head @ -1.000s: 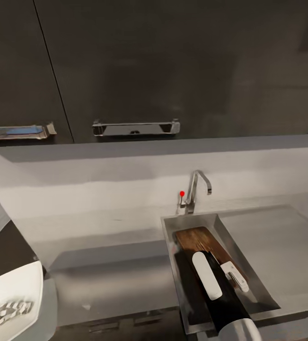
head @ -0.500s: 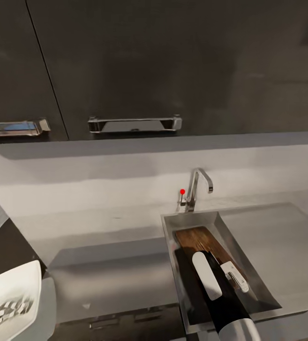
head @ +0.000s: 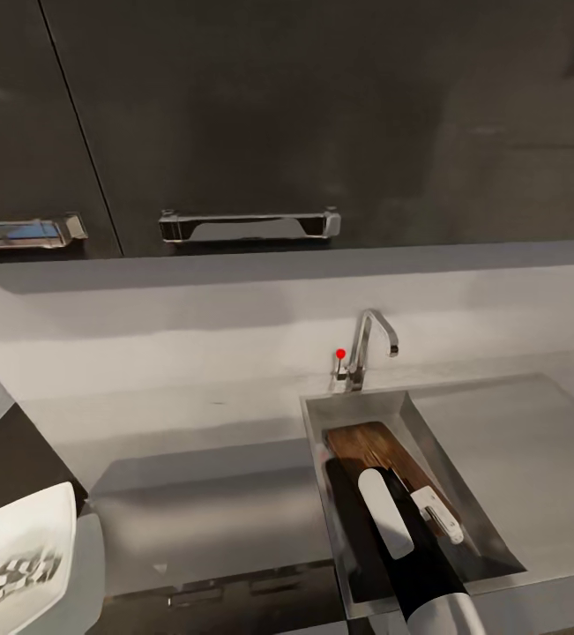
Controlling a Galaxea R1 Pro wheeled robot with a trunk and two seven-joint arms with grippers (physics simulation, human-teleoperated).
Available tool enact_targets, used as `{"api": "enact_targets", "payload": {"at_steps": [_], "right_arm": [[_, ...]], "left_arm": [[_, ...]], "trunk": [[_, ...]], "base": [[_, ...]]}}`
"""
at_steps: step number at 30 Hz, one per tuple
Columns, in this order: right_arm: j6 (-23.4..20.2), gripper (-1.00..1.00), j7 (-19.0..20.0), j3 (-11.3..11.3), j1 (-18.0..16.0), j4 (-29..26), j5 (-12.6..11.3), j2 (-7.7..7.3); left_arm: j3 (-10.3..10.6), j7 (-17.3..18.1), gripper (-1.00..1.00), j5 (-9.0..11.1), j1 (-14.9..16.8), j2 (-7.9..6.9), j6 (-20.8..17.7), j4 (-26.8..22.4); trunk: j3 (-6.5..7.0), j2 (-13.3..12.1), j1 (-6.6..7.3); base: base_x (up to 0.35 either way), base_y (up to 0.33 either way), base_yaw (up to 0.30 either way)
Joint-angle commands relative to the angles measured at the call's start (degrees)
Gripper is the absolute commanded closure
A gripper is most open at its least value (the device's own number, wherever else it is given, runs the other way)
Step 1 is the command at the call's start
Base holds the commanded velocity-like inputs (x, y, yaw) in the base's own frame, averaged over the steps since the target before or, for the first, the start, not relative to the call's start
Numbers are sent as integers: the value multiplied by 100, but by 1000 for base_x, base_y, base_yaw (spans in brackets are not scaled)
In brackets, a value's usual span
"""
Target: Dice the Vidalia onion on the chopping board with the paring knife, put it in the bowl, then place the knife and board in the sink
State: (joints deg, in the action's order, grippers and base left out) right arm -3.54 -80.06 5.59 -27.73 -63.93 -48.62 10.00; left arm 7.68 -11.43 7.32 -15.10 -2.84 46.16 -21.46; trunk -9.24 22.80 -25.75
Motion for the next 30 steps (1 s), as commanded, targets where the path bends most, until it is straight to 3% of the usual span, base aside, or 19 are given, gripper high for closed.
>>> {"api": "enact_targets", "payload": {"at_steps": [1, 9, 10, 25, 27, 30], "right_arm": [[-36, 100, -23, 0, -5, -6, -16, 0], [-49, 100, -35, 8, -5, -6, -16, 0], [-48, -100, -35, 10, -5, -6, -16, 0], [-37, -100, -23, 78, -3, -209, 7, 0], [-66, -100, -20, 293, -4, -604, 13, 0], [-260, -100, -25, 935, -4, -1383, 35, 0]], "left_arm": [[49, -17, -100, 59, -2, -6, 7, -5], [49, -17, -100, 59, -2, -6, 7, 10], [49, -17, -100, 59, -2, -6, 7, 11], [49, -17, -100, 59, -2, -6, 7, 29], [49, -17, -100, 59, -2, -6, 7, 34], [49, -17, -100, 59, -2, -6, 12, 36]], "trunk": [[-11, 12, -4], [-11, 12, -4], [-11, 12, -4], [-11, 12, -4], [-11, 12, -4], [-11, 12, -4]], "base": [[0, 0, 0], [0, 0, 0], [0, 0, 0], [0, 0, 0], [-25, 0, 0], [-180, 0, 0]]}}
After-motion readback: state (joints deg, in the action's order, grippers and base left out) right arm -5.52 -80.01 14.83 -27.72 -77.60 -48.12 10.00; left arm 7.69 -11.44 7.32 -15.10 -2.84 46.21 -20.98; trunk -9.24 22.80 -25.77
